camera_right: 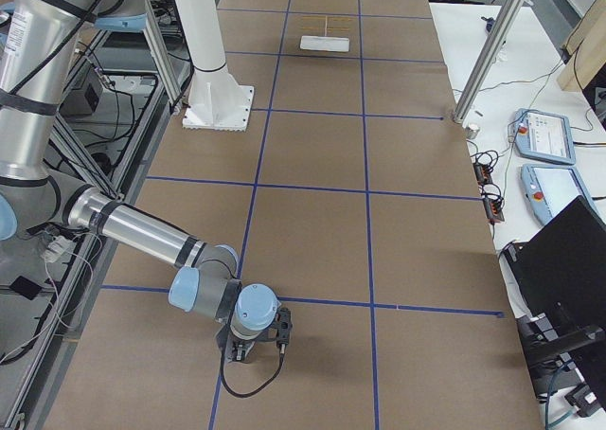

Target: Hang towel on rack

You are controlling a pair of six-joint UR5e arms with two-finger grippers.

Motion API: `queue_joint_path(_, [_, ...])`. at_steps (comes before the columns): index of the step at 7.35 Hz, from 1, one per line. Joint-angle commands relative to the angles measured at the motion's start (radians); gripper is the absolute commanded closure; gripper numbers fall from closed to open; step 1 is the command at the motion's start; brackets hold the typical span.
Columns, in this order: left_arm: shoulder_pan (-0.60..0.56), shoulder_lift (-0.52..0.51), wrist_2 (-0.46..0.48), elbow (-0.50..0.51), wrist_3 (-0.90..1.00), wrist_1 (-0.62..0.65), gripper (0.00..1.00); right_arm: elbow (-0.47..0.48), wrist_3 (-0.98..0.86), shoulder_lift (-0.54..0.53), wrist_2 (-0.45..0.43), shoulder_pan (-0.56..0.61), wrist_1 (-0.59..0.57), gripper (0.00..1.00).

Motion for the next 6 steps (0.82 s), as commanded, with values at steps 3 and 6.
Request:
queue_joint_path(3, [0.000, -0.003, 0.000, 0.000, -0.002, 0.000, 0.02, 0.127, 0.034, 0.023, 0.072, 0.016, -0.040, 1.00])
queue_joint_path(6, [0.003, -0.089, 0.000, 0.002, -0.126, 0.017, 0.02, 0.303, 0.041, 0.214, 0.071, 0.130, -0.254, 1.00])
